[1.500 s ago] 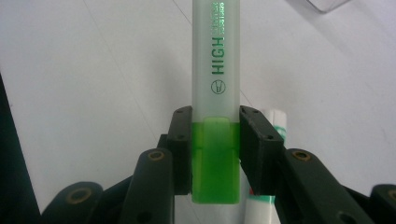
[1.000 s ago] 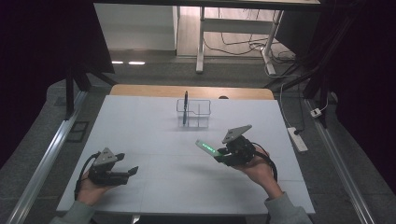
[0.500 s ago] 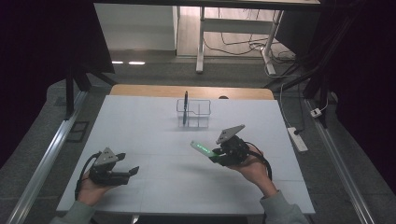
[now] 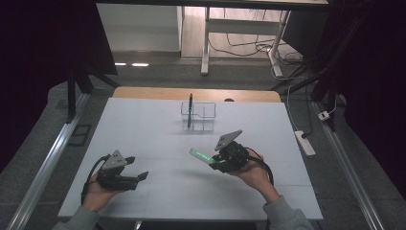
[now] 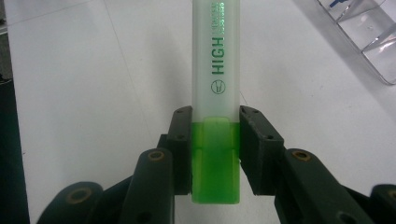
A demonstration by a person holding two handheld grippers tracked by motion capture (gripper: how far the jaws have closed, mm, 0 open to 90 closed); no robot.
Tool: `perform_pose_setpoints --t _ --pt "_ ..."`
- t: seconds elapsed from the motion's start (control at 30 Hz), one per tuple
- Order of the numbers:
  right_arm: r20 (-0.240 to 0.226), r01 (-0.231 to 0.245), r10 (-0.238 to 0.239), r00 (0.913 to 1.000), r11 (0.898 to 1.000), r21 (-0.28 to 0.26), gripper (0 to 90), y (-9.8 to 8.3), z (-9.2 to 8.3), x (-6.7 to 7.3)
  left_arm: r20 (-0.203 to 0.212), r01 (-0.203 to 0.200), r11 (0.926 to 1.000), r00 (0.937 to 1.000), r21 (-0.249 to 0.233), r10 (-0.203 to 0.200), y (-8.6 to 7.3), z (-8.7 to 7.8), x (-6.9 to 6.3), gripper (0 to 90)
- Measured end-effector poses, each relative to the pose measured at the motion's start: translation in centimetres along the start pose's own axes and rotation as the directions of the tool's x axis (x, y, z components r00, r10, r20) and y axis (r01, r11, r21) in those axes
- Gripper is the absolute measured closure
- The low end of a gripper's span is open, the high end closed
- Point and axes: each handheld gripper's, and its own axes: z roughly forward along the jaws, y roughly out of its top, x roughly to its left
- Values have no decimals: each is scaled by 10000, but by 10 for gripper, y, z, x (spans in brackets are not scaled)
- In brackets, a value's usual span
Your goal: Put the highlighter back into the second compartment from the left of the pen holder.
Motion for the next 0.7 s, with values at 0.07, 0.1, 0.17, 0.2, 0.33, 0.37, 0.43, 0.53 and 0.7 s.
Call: perform_pose_setpoints --t 0.07,0.1,0.17,0.2,0.33,0.37,0.43,0.53,0.7 --pt "3 38 -38 10000 10000 -2 671 1 1 1 40 -65 10000 10000 -10 65 3 0 -2 221" --pt "-5 26 -26 10000 10000 20 671 1 1 1 73 -82 10000 9999 1 82 4 0 -2 220" --pt "-10 41 -41 10000 10000 63 671 1 3 1 126 -127 9999 9998 22 127 7 1 -4 221" --pt "-28 77 -77 10000 10000 54 672 1 4 1 160 -151 9999 9998 39 150 9 2 -5 220" --pt "-79 133 -132 9999 9998 111 672 4 6 4 141 -340 9993 9993 159 338 18 6 -10 222" --pt "-117 165 -164 9998 9998 96 672 4 7 4 154 -384 9991 9992 179 382 20 6 -11 228" --pt "-140 221 -220 9997 9997 86 672 5 8 4 289 -513 9986 9983 162 509 24 7 -14 243" --pt "-172 212 -209 9996 9996 162 672 5 10 4 454 -593 9982 9972 86 589 29 9 -15 255" --pt "-157 256 -254 9996 9996 143 672 6 11 5 624 -723 9973 9955 96 716 37 13 -17 257"
